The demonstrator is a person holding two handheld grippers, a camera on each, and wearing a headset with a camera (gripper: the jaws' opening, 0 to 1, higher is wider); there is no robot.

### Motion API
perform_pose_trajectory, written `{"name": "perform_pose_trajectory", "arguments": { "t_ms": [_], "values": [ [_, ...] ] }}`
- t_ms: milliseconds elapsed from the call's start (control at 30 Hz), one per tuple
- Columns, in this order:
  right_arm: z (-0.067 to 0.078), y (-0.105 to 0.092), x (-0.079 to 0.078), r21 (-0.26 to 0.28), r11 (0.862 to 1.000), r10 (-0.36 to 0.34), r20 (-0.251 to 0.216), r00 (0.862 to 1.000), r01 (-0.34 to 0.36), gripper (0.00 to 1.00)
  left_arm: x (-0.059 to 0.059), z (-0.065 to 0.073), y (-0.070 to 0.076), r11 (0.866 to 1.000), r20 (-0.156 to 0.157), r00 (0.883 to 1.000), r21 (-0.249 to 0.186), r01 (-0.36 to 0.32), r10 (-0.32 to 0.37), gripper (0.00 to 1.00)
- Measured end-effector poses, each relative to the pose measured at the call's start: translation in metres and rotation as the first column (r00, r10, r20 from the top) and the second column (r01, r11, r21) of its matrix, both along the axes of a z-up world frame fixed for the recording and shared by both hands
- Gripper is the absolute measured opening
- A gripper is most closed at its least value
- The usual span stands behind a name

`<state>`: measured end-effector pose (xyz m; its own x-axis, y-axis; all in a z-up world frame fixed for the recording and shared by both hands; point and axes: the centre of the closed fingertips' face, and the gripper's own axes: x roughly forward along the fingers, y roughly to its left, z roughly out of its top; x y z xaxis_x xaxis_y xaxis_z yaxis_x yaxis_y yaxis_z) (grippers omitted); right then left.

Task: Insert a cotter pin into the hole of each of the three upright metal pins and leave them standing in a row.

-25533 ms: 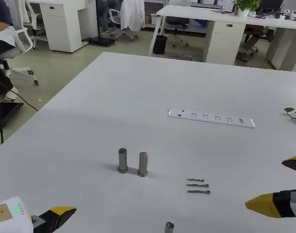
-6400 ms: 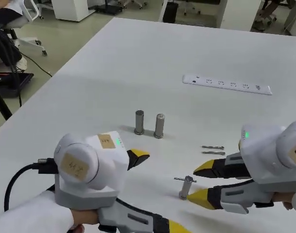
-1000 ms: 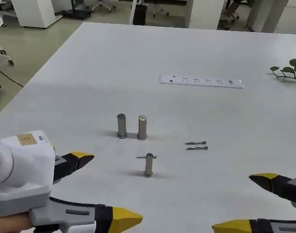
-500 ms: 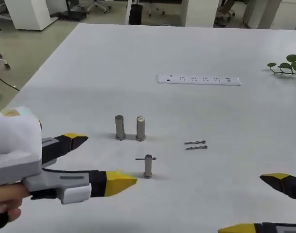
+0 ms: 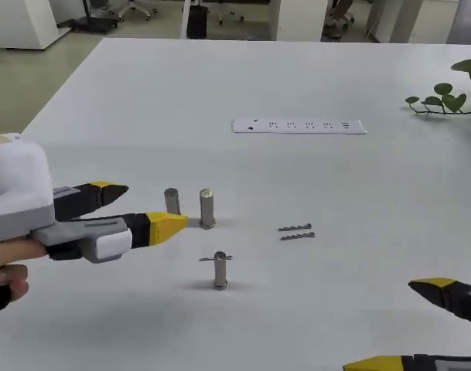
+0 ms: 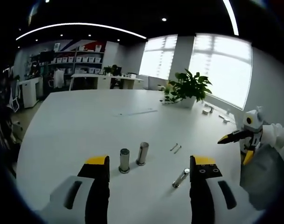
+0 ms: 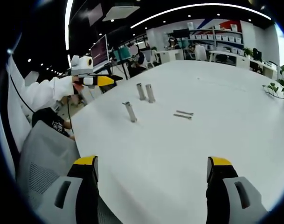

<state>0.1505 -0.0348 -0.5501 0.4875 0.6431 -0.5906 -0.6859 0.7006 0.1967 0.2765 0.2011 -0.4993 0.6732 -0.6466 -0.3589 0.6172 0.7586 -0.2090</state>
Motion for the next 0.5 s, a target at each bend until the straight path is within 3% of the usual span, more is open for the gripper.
{"name": "perform_pose_trajectory", "arguments": {
  "t_ms": [67,200,400,500],
  "values": [
    [-0.001,-0.001,0.0,-0.003,1.0,-0.004,0.001,1.0,0.004,0.95,0.008,-0.004,0.002,1.0,-0.004,1.0,0.017,-0.012,0.012,0.62],
    [-0.001,-0.004,0.002,-0.003,1.0,-0.013,0.001,1.0,0.013,0.94,0.022,-0.019,0.01,0.997,-0.028,0.998,0.065,-0.047,0.049,0.44],
    [-0.002,-0.007,0.002,-0.016,1.0,-0.017,-0.008,1.0,0.017,0.94,0.038,-0.035,0.008,0.994,-0.033,0.999,0.106,-0.037,0.04,0.38],
    [-0.001,-0.005,0.002,-0.02,1.0,-0.013,-0.012,1.0,0.013,0.94,0.046,-0.039,0.006,0.994,-0.034,0.999,0.105,-0.038,0.042,0.37]
  ]
}}
